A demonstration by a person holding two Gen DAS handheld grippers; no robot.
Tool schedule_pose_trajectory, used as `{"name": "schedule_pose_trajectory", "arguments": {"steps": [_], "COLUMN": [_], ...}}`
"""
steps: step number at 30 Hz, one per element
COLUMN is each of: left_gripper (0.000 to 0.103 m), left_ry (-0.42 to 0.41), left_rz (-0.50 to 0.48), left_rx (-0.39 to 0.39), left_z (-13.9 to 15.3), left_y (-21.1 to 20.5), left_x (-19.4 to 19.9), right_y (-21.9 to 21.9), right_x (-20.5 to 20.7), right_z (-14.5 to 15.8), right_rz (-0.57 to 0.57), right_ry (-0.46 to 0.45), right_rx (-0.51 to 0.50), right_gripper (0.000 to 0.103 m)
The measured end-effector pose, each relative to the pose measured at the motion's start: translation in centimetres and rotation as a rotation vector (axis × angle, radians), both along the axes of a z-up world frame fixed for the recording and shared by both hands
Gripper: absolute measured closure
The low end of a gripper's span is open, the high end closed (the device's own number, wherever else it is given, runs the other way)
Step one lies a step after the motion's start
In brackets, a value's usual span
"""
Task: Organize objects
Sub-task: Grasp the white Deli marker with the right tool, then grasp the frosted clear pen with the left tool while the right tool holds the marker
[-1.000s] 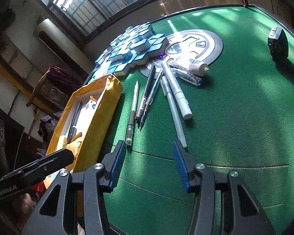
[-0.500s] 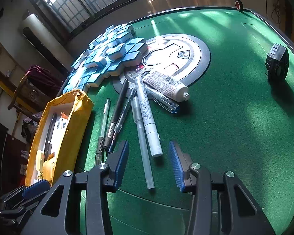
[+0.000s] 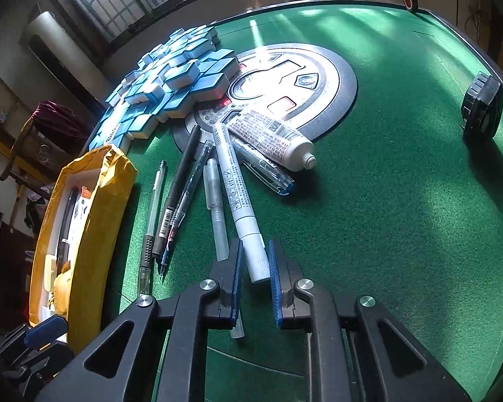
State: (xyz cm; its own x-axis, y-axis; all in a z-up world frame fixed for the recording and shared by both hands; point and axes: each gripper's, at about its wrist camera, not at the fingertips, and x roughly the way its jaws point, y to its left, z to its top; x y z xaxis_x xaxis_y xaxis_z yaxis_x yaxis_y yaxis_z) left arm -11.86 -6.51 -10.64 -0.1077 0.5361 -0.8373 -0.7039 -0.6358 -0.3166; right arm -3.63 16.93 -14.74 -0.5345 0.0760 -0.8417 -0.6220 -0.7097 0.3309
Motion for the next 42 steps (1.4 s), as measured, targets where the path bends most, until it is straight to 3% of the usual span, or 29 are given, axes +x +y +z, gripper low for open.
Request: {"name": "schedule_pose_trajectory", "arguments": {"steps": [15, 24, 42], "left_gripper": [0.056, 0.056, 0.056], "left_ry": [0.009, 0.015, 0.023], "left_rz": [-0.08, -0.106, -0.124], "left_rx": [-0.047, -0.067, -0.105], "left_z": [-0.7, -1.0, -1.5], "left_y": [3.0, 4.3, 6.2], "left_x": [2.7, 3.8, 4.1], "right_y": [-1.2, -0.9, -0.3], "right_x": [5.5, 5.0, 4.7], "right_z": [0.0, -0.1, -0.1], "right_rz": [-0.014, 0.006, 0.037], "right_ry": [0.006, 0.01, 0.03], "right_rx": [-0.03, -0.015, 0.016], "right_gripper": [0.09, 0.085, 0.088]}}
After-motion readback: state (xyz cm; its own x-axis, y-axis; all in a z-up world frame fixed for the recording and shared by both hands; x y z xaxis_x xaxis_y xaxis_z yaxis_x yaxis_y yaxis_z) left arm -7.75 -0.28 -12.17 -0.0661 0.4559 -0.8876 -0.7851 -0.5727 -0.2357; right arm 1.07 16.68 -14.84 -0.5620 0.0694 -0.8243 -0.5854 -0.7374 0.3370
